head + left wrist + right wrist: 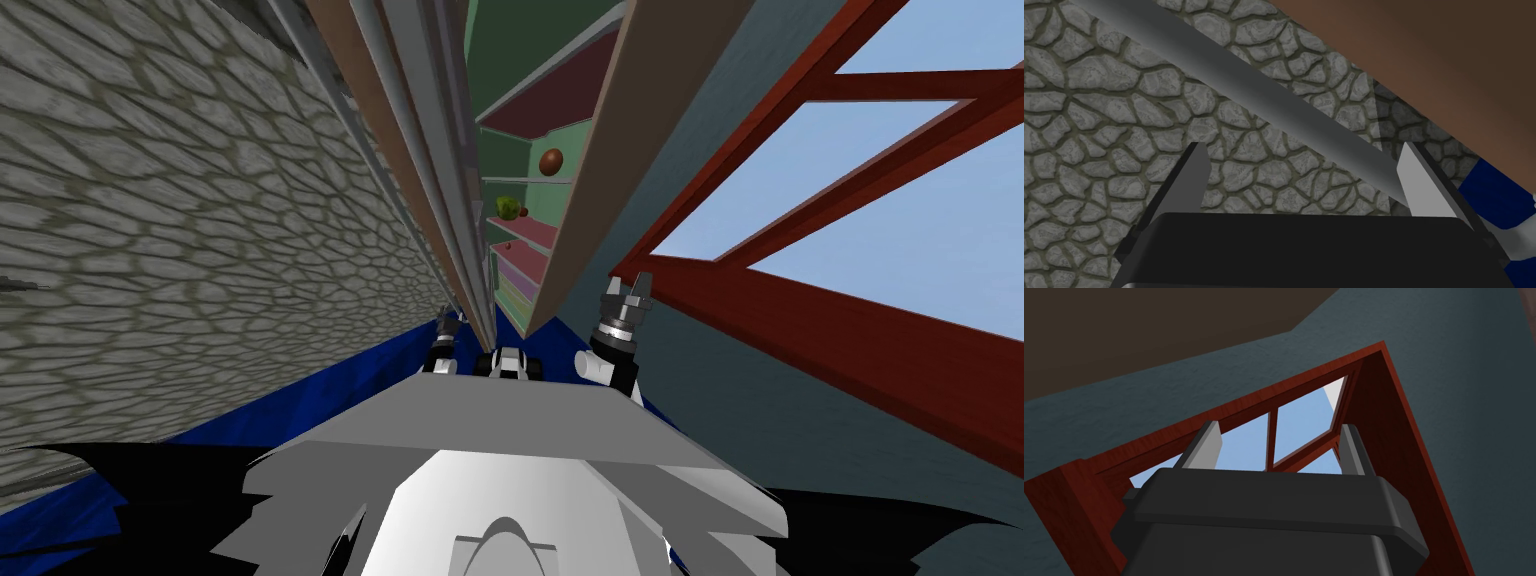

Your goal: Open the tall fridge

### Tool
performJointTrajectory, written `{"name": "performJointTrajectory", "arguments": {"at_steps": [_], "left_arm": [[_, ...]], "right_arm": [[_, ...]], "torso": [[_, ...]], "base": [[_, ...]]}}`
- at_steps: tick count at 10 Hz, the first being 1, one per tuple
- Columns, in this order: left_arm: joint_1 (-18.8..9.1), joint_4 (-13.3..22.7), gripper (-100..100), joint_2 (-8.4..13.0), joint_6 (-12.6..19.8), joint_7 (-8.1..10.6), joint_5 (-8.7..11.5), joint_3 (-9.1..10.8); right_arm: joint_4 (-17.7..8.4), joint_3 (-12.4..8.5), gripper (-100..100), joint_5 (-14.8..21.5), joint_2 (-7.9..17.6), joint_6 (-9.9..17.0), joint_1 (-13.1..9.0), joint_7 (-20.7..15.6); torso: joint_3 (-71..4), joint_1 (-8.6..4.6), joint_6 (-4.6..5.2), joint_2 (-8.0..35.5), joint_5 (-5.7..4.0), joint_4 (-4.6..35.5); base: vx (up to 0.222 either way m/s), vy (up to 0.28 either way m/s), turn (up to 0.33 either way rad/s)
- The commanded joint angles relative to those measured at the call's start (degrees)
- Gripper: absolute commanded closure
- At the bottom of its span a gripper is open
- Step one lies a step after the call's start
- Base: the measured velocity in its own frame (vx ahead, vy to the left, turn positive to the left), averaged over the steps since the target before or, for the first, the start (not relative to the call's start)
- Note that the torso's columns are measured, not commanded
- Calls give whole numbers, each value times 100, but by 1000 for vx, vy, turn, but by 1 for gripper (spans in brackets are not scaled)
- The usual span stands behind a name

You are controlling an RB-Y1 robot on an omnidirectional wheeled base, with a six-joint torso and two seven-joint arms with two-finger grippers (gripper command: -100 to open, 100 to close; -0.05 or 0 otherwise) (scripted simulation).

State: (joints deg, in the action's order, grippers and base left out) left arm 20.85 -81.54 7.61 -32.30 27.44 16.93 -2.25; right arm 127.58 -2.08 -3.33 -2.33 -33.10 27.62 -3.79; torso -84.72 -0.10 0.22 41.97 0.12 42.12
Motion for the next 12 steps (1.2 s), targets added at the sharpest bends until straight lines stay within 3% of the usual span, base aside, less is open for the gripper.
{"name": "performJointTrajectory", "arguments": {"at_steps": [1,6,8,10,11,12], "left_arm": [[-62,248,-100,-82,-160,-18,-33,-66],[-180,743,-100,-102,-546,-42,-90,-152],[-234,967,-100,-202,-719,-54,-116,-190],[-299,822,-100,-148,-507,-54,-79,-132],[-257,929,-100,-148,-607,-43,-89,-151],[-249,929,100,-141,-586,-42,-84,-140]], "right_arm": [[0,0,0,0,0,0,0,0],[0,-1,0,0,0,0,1,0],[0,-1,0,0,1,0,1,0],[0,0,0,0,0,0,1,0],[0,0,0,0,0,0,1,0],[0,0,0,0,0,0,1,0]], "torso": [[3,9,-15,11,-7,8],[9,17,-18,15,-7,10],[13,12,-21,27,-11,15],[15,1,-22,32,-15,17],[5,3,-3,-1,-17,27],[0,6,1,-4,-11,19]], "base": [[-3,14,-11],[-1,36,-15],[2,45,-24],[26,11,16],[19,3,32],[-7,0,2]]}}
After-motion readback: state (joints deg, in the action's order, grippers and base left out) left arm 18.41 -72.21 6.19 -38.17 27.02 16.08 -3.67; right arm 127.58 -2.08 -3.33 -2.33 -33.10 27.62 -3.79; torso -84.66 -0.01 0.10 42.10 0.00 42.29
